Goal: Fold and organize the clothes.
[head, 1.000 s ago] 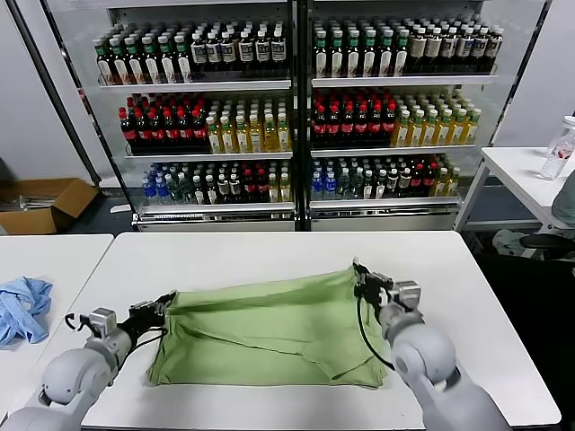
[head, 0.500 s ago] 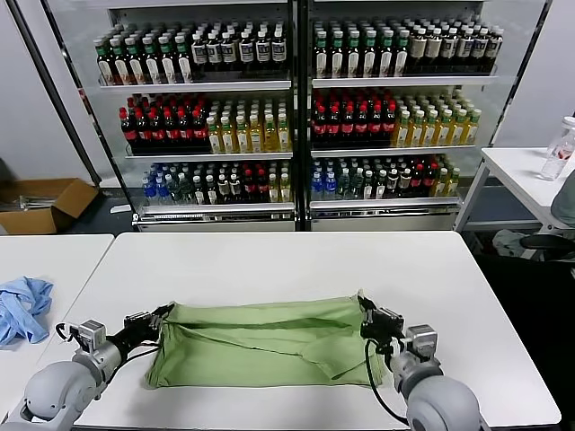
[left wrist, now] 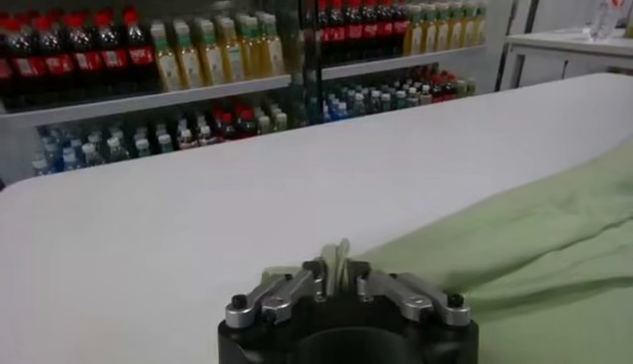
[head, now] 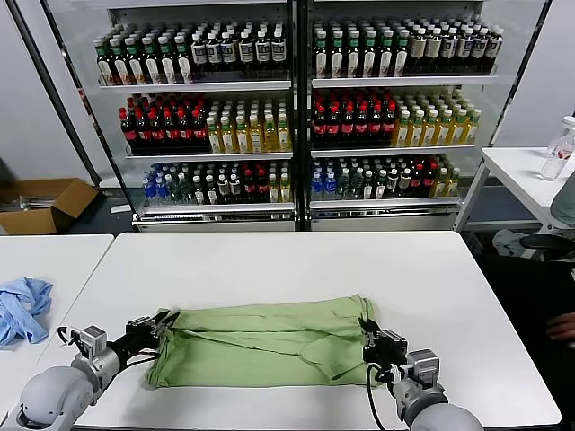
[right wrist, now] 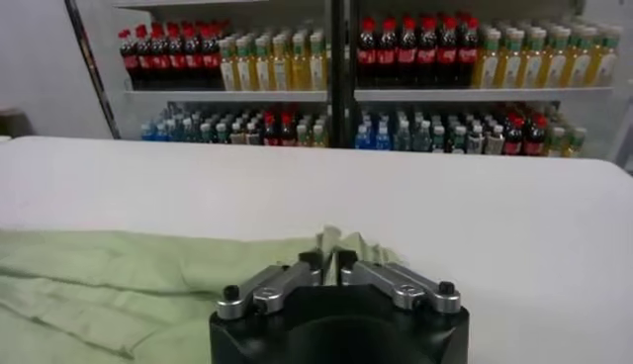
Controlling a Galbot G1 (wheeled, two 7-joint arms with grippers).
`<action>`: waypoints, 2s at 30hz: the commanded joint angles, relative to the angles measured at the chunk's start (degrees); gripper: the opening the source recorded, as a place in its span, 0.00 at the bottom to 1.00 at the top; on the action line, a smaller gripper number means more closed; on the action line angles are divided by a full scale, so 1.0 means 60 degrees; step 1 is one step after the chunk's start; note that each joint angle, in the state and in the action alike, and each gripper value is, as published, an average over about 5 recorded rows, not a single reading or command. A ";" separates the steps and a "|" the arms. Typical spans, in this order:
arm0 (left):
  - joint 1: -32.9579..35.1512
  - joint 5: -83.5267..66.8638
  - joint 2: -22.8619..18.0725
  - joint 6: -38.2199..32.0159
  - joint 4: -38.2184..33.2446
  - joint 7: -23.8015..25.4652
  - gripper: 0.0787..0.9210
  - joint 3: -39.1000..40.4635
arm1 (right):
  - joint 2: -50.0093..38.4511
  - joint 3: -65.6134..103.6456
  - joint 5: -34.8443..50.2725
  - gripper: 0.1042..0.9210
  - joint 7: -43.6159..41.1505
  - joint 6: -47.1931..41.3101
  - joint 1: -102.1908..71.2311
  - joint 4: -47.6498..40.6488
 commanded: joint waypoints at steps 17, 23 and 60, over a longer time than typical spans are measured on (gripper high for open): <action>0.0729 -0.1058 -0.2230 0.1946 -0.1842 -0.6673 0.86 0.0544 | 0.0054 -0.0036 -0.0892 0.85 -0.0147 0.0073 -0.0128 0.0135; 0.0585 -0.1789 -0.2336 0.2097 -0.1735 -0.6684 0.79 0.0562 | 0.0103 -0.0066 -0.0993 0.88 -0.0174 0.0122 -0.0149 0.0064; 0.1481 -0.1775 -0.1837 0.2128 -0.5212 -0.4976 0.00 0.0491 | 0.0098 0.0123 -0.1185 0.88 -0.0165 0.0150 -0.0217 0.0211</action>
